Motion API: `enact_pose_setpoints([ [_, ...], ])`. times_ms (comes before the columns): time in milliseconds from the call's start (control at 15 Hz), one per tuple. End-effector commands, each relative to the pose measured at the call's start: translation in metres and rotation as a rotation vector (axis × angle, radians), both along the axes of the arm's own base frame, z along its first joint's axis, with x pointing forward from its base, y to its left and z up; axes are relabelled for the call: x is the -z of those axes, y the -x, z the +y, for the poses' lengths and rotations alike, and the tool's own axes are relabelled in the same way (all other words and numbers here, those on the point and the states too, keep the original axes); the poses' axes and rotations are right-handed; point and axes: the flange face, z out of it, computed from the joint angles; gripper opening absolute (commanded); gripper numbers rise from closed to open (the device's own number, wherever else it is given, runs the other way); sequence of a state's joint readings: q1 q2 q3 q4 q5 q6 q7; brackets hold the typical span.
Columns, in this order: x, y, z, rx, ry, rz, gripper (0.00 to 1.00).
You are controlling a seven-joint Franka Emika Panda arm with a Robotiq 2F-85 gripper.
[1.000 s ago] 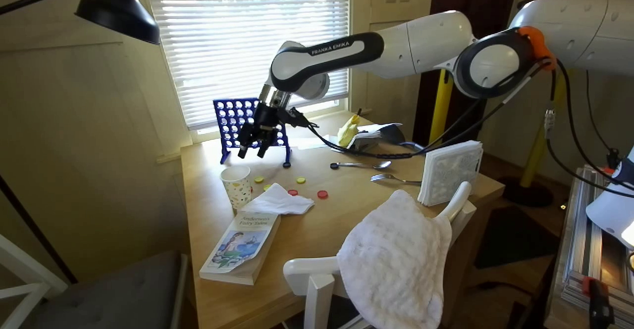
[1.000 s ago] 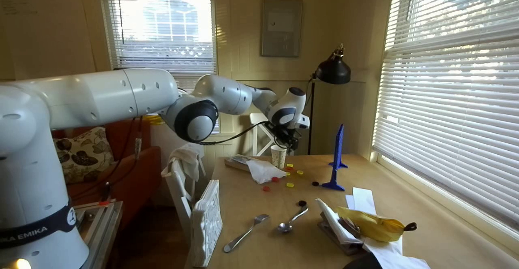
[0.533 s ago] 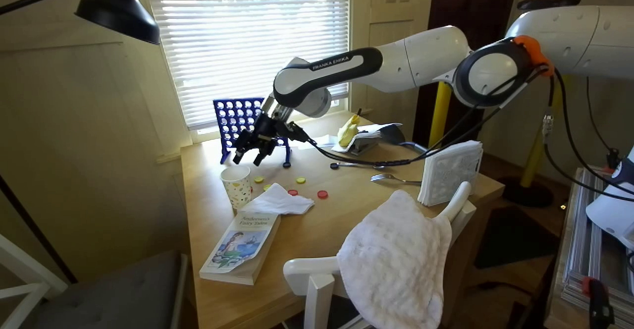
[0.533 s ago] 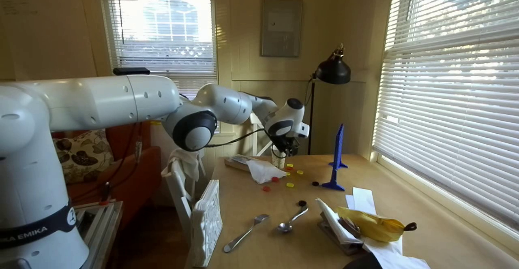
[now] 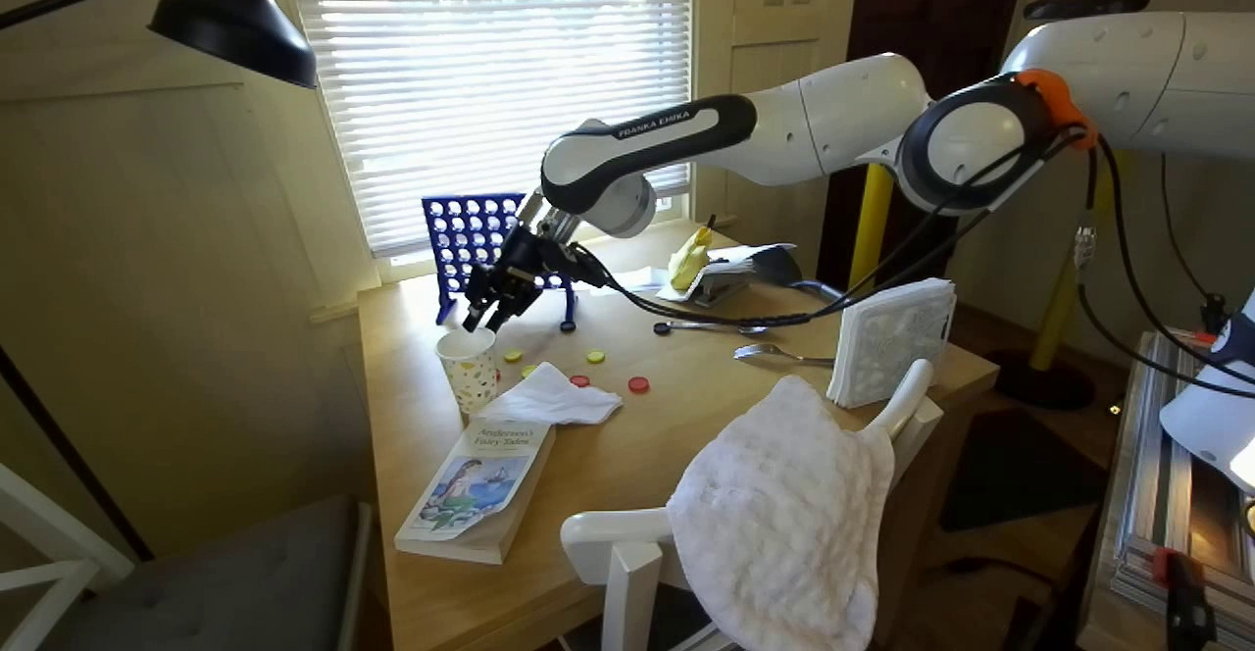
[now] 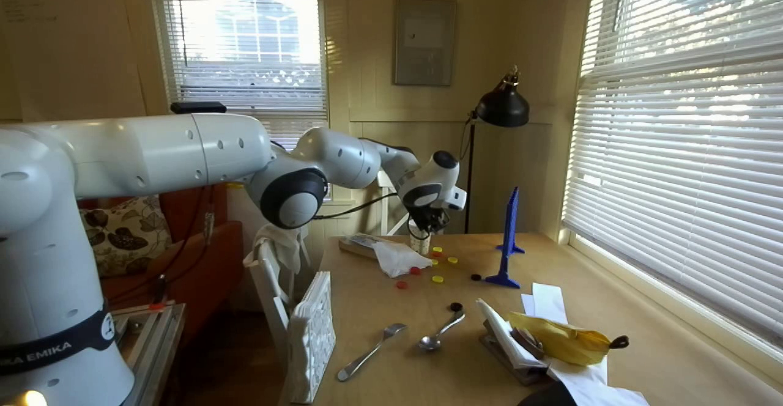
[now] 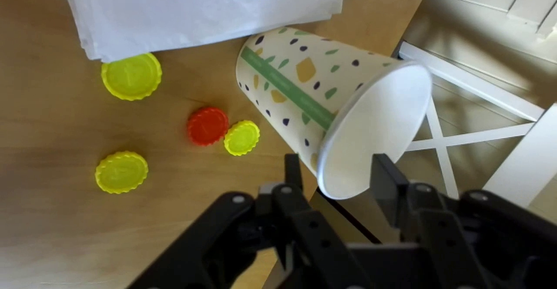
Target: Move the cup to the right
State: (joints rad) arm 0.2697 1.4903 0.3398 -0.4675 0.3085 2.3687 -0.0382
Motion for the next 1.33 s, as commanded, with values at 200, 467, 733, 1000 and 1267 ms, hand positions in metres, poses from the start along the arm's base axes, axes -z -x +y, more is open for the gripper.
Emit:
enact_pose_setpoints([
  [200, -0.007, -0.004, -0.004, 0.122, -0.041, 0.054, 0.01],
  [467, -0.011, -0.005, -0.004, 0.165, -0.053, 0.075, 0.01],
  [733, -0.025, -0.009, -0.004, 0.151, -0.116, 0.021, 0.01],
  [1000, -0.057, -0.019, -0.011, 0.215, -0.215, -0.093, 0.01],
  [1267, -0.075, -0.021, -0.012, 0.399, -0.136, 0.041, 0.01],
])
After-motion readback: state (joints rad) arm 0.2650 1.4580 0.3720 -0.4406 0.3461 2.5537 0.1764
